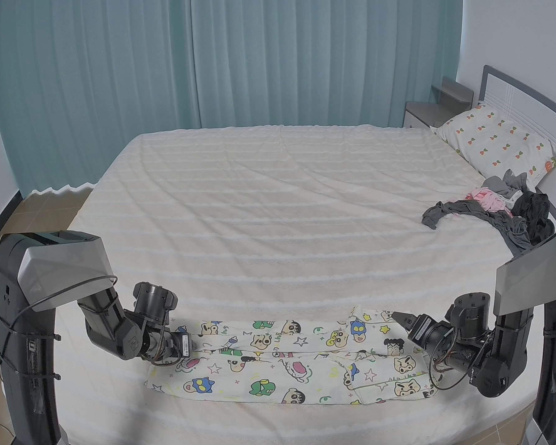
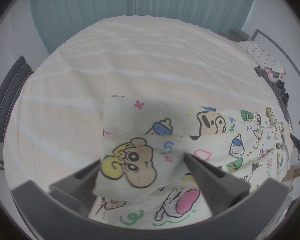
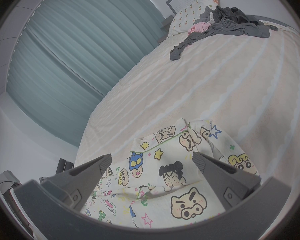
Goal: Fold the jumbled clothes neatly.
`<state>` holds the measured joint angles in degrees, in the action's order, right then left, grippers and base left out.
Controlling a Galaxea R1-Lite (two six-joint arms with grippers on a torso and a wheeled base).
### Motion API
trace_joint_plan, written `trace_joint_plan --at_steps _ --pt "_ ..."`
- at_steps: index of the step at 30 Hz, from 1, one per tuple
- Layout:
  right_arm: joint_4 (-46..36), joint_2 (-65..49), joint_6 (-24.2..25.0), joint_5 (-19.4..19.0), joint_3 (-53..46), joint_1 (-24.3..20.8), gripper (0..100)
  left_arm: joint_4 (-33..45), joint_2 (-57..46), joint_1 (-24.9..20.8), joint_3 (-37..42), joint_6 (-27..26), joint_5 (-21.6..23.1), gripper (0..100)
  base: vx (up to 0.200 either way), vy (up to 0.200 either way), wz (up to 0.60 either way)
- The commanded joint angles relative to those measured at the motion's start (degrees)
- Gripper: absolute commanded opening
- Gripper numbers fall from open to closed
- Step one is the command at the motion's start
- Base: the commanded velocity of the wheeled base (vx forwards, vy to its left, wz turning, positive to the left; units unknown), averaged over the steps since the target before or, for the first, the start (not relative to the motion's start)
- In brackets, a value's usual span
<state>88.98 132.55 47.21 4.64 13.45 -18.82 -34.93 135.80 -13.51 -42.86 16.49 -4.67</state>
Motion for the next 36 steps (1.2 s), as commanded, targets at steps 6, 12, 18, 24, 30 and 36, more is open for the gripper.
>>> trace_joint_plan --at_steps 6,12,18,24,30,36 --pt "0.76 0.34 0.07 -0.07 0.0 0.1 100 -0.05 -0.28 0.06 0.67 0.21 0.27 0 0.0 0.0 0.0" --pt "0.76 0.61 0.16 -0.07 0.26 0.45 100 0.47 -3.7 0.85 1.2 0.64 0.54 0 0.0 0.0 0.0" --pt "0.76 0.34 0.33 -0.16 0.35 0.8 100 4.08 -6.78 3.75 1.55 0.21 0.98 0 0.0 0.0 0.0" --pt "0.76 0.34 0.33 -0.16 0.35 0.8 100 5.48 -8.54 7.27 1.47 -0.06 2.12 0 0.0 0.0 0.0" --pt "0.76 0.34 0.42 -0.16 0.44 0.8 100 5.66 -9.86 13.16 1.82 -4.45 2.38 0 0.0 0.0 0.0" --pt "0.76 0.52 0.42 -0.16 0.44 0.8 100 10.23 -14.07 20.01 1.11 -5.51 6.78 0 0.0 0.0 0.0"
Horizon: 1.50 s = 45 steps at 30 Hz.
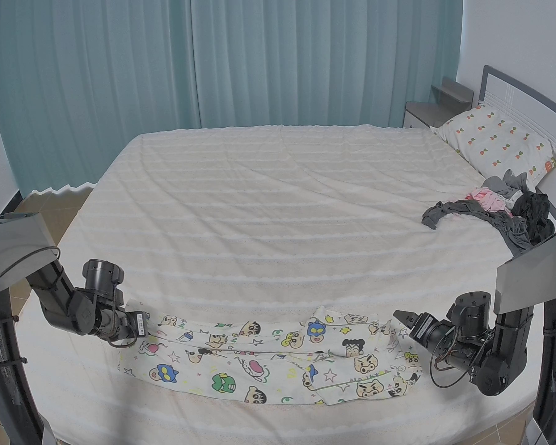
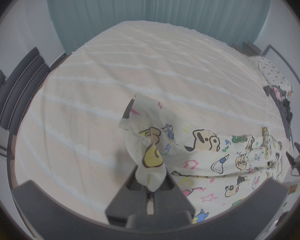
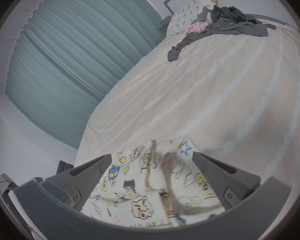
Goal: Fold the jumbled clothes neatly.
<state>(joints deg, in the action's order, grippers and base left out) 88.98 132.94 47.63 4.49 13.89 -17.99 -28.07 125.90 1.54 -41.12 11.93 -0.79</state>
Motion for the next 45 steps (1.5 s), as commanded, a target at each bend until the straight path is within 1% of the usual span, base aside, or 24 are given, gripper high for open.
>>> trace_joint_plan --at_steps 1,2,3,4,5,8,9,12,13,14,17,21,24,25,27,28,31,32,33,35,36,37,41,45 --pt "0.76 0.13 0.01 0.0 0.0 -0.02 100 4.43 -4.88 6.11 -0.72 -2.0 3.52 0 0.0 0.0 0.0" --pt "0.76 0.04 0.01 0.0 0.0 -0.02 100 5.57 -5.49 7.69 -0.89 -3.5 4.13 0 0.0 0.0 0.0" --pt "0.76 0.04 0.01 0.0 0.0 -0.02 100 5.75 -5.58 7.96 -0.89 -3.76 4.22 0 0.0 0.0 0.0" --pt "0.76 0.13 0.01 0.0 0.0 -0.02 100 6.89 -6.46 10.51 -1.07 -6.13 4.92 0 0.0 0.0 0.0" --pt "0.76 0.22 0.01 0.0 0.0 -0.02 100 7.6 -7.52 14.2 -1.51 -8.24 5.98 0 0.0 0.0 0.0" --pt "0.76 0.3 0.01 0.0 0.0 -0.02 100 8.39 -8.13 17.45 -2.83 -8.68 6.59 0 0.0 0.0 0.0" --pt "0.76 0.3 0.01 0.0 0.0 -0.02 100 9.71 -8.39 19.56 -3.88 -8.95 6.68 0 0.0 0.0 0.0" --pt "0.76 0.3 0.01 0.0 0.0 -0.11 100 13.4 -9.36 23.42 -6.61 -10.44 7.38 0 0.0 0.0 0.0" --pt "0.76 0.3 0.01 0.0 0.0 -0.02 100 13.75 -9.45 23.78 -6.87 -10.62 7.56 0 0.0 0.0 0.0" --pt "0.76 0.3 0.01 0.0 0.0 -0.02 100 16.21 -10.15 25.97 -8.98 -11.5 8.44 0 0.0 0.0 0.0" --pt "0.76 0.39 0.01 0.0 0.0 -0.02 100 20.43 -11.21 28.43 -12.49 -12.02 8.7 0 0.0 0.0 0.0" --pt "0.76 0.39 0.01 0.0 0.0 -0.02 100 25.61 -13.05 30.37 -17.24 -13.17 8.7 0 0.0 0.0 0.0" --pt "0.76 0.39 0.01 0.0 0.0 -0.02 100 28.51 -14.28 30.46 -18.73 -13.34 8.7 0 0.0 0.0 0.0" --pt "0.76 0.48 0.01 -0.09 0.0 -0.02 100 30.71 -16.04 29.93 -19.0 -13.25 8.7 0 0.0 0.0 0.0" --pt "0.76 0.57 0.01 0.0 0.09 -0.02 100 31.5 -16.83 29.23 -18.73 -13.17 8.61 0 0.0 0.0 0.0" --pt "0.76 0.66 0.01 -0.09 0.09 -0.02 100 33.52 -18.94 25.89 -18.03 -12.55 8.26 0 0.0 0.0 0.0" --pt "0.76 0.66 0.01 -0.09 0.09 -0.02 100 35.9 -21.58 20.61 -16.01 -10.26 7.82 0 0.0 0.0 0.0" --pt "0.76 0.66 0.01 -0.09 0.09 -0.02 100 36.16 -22.98 16.92 -14.69 -7.98 7.03 0 0.0 0.0 0.0" --pt "0.76 0.66 0.01 -0.18 0.09 -0.02 100 36.16 -23.51 15.08 -14.08 -6.49 6.51 0 0.0 0.0 0.0" --pt "0.76 0.74 0.01 -0.18 0.09 -0.02 100 36.16 -24.65 8.75 -12.76 -1.92 4.48 0 0.0 0.0 0.0" --pt "0.76 0.74 0.01 -0.18 0.09 0.06 100 36.16 -24.65 8.31 -12.67 -1.56 4.31 0 0.0 0.0 0.0" --pt "0.76 0.83 0.01 -0.27 0.09 0.06 100 35.99 -24.92 3.21 -12.05 2.13 2.29 0 0.0 0.0 0.0" --pt "0.76 1.45 0.01 -0.36 0.09 0.06 100 35.55 -24.39 -9.45 -12.14 11.53 -2.02 0 0.0 0.0 0.0" --pt "0.76 1.45 0.01 -0.36 0.18 0.06 100 34.67 -21.49 -19.38 -14.08 18.92 -5.01 0 0.0 0.0 0.0"
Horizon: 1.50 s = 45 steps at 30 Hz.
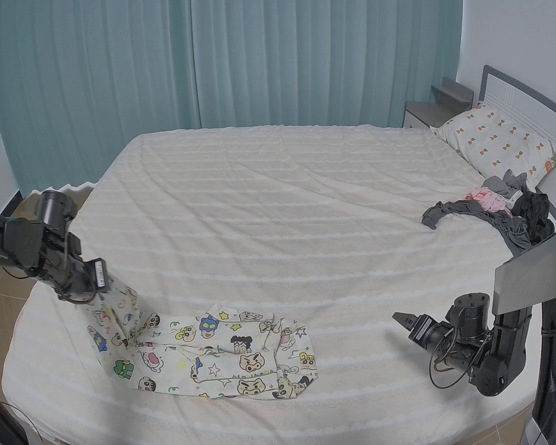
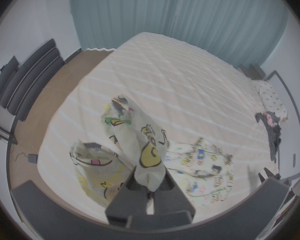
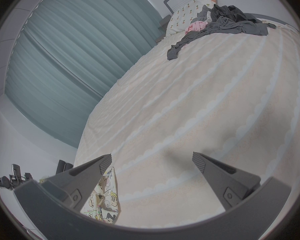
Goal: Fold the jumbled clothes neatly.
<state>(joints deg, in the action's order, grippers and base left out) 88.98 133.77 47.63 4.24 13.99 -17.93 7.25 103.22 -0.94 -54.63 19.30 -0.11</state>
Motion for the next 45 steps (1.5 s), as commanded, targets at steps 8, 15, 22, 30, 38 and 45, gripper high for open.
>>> trace_joint_plan --at_steps 8,15,22,30,38,45 --pt "0.76 0.62 -0.26 -0.11 -0.02 0.0 100 -8.57 14.64 -27.19 -5.84 19.99 -12.11 0 0.0 0.0 0.0" --pt "0.76 1.06 -0.34 -0.02 0.07 0.0 100 -9.98 19.65 -30.53 -9.09 24.65 -12.63 0 0.0 0.0 0.0" --pt "0.76 1.06 -0.43 -0.02 0.07 0.0 100 -10.07 21.76 -32.2 -12.96 27.9 -12.55 0 0.0 0.0 0.0" --pt "0.76 1.14 -0.43 -0.02 0.07 0.0 100 -12.09 22.73 -33.43 -13.31 29.83 -11.4 100 0.0 0.0 0.0" --pt "0.76 2.29 -0.61 0.06 0.16 -0.09 100 -12.61 20.71 -32.72 -10.24 29.92 -7.98 100 0.0 0.0 0.0" --pt "0.76 2.55 -0.17 -0.02 0.24 -1.05 100 -14.9 13.41 -26.75 -0.04 30.1 -3.85 100 0.0 0.0 0.0"
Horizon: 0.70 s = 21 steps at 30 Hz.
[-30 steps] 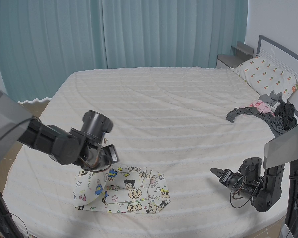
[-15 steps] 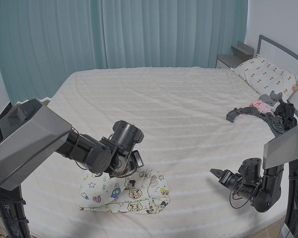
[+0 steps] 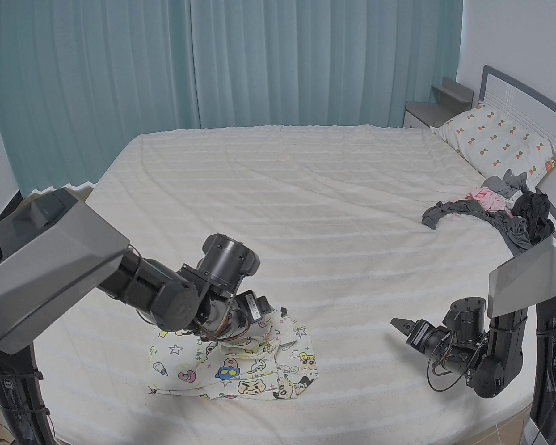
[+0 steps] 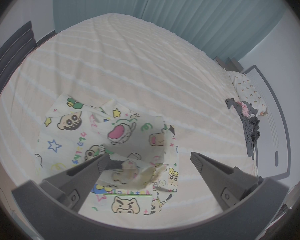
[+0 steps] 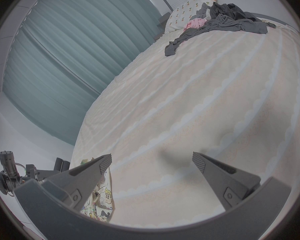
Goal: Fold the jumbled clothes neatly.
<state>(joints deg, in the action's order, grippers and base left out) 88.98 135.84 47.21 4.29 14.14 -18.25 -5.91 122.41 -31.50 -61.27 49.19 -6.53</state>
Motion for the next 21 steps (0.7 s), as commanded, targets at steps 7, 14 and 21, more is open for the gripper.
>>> trace_joint_plan --at_steps 7,14,21 --pt "0.76 2.32 0.42 0.02 1.33 -1.61 100 -24.59 -11.75 8.21 27.78 6.62 7.94 100 0.0 0.0 0.0" --pt "0.76 2.5 0.42 0.02 1.24 -2.32 100 -33.64 -12.02 8.47 33.41 7.76 12.07 100 -0.086 0.0 0.0" --pt "0.76 3.03 0.33 0.19 0.98 -3.46 100 -34.25 -11.84 12.08 34.64 7.85 15.24 100 0.0 0.0 0.0"
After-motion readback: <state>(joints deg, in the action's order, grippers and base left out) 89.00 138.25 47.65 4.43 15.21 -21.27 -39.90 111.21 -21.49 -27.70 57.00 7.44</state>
